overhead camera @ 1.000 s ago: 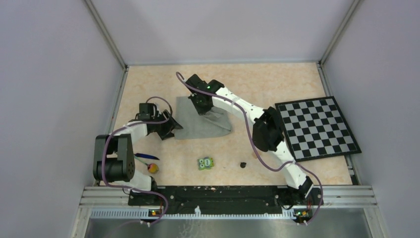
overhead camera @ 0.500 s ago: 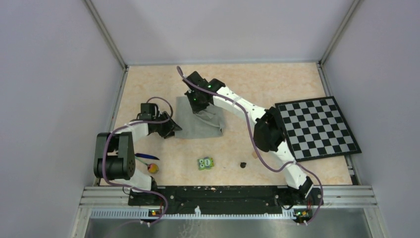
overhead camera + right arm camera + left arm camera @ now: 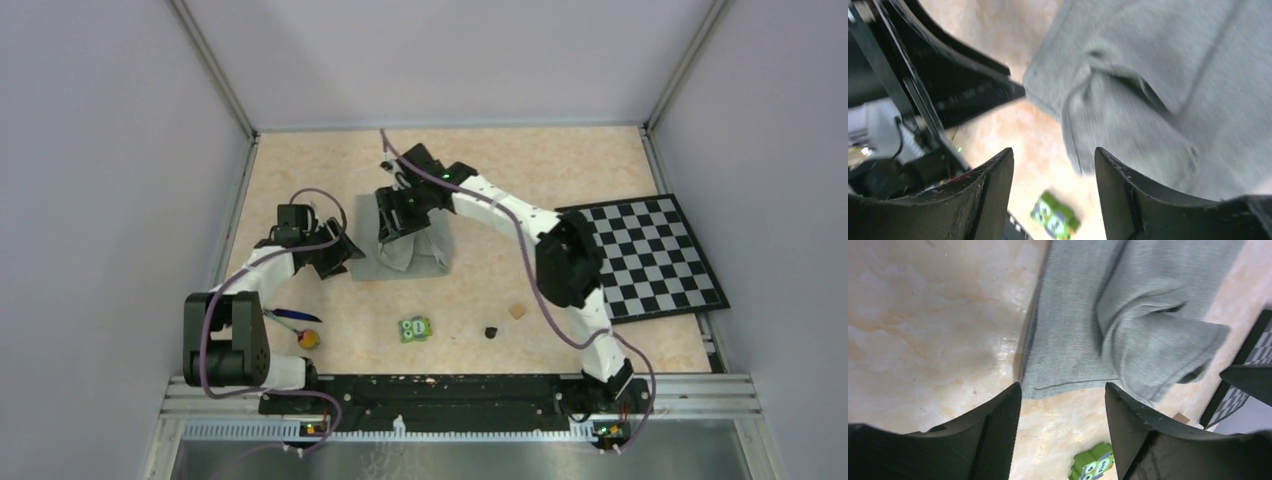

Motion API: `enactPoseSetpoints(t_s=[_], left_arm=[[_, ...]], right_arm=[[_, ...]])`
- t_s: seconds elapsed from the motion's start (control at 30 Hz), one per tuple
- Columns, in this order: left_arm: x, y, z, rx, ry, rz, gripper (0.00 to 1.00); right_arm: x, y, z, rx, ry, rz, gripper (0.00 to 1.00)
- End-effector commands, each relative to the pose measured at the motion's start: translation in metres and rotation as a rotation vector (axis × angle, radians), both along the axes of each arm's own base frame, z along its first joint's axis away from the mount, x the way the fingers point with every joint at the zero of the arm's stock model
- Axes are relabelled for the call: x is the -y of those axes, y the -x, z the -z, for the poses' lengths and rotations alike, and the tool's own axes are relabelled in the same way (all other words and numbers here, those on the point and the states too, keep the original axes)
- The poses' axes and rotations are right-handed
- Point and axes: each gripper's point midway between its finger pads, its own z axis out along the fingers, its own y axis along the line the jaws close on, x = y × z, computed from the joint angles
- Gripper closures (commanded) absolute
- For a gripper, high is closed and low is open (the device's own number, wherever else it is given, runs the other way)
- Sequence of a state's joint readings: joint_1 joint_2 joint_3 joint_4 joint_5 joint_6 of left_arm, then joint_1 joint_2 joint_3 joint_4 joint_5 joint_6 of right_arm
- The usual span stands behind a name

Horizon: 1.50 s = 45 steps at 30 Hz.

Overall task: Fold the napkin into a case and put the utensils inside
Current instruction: Fold the rectangle-folded napkin at the center of the board, then smooth out the square-folded napkin at the center of the board.

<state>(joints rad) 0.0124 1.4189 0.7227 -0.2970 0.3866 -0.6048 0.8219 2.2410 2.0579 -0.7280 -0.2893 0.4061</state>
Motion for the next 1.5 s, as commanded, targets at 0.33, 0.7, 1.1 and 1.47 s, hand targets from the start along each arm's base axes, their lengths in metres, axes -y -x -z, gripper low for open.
enactPoseSetpoints(t_s=[0.33, 0.7, 1.1, 1.47], left_arm=[[0.036, -0.04, -0.039, 0.169, 0.109, 0.225, 0.33], [0.084, 0.008, 0.024, -0.008, 0.094, 0.336, 0.49], [0.078, -0.043, -0.075, 0.345, -0.188, 0.492, 0.28], [0.113, -0.071, -0.052, 0.367, -0.598, 0.911, 0.26]], right_arm=[[0.103, -0.029, -0.023, 0.009, -0.371, 0.096, 0.48], [0.113, 0.008, 0.062, -0.168, -0.298, 0.07, 0.73], [0.138, 0.039, 0.062, -0.133, -0.223, 0.013, 0.73], [0.14, 0.038, 0.065, -0.134, -0.244, 0.013, 0.73]])
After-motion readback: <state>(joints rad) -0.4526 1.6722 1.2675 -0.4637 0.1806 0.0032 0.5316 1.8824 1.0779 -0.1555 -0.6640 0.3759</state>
